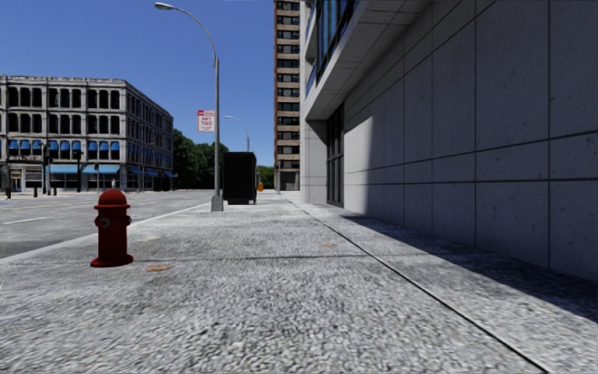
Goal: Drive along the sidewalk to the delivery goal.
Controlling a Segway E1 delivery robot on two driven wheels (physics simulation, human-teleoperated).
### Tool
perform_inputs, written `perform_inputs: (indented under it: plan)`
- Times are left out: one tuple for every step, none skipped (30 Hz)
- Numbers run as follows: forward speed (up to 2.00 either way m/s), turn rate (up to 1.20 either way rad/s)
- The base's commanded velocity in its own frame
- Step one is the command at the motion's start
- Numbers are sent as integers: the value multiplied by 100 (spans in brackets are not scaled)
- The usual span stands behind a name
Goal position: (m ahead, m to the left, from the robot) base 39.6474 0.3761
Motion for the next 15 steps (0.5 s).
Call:
perform_inputs:
  plan:
    - [200, 53]
    - [200, 51]
    - [200, 51]
    - [200, 0]
    - [200, 0]
    - [200, 0]
    - [200, 0]
    - [200, 0]
    - [200, 0]
    - [200, 0]
    - [200, 0]
    - [200, 0]
    - [200, 0]
    - [200, 0]
    - [200, 0]
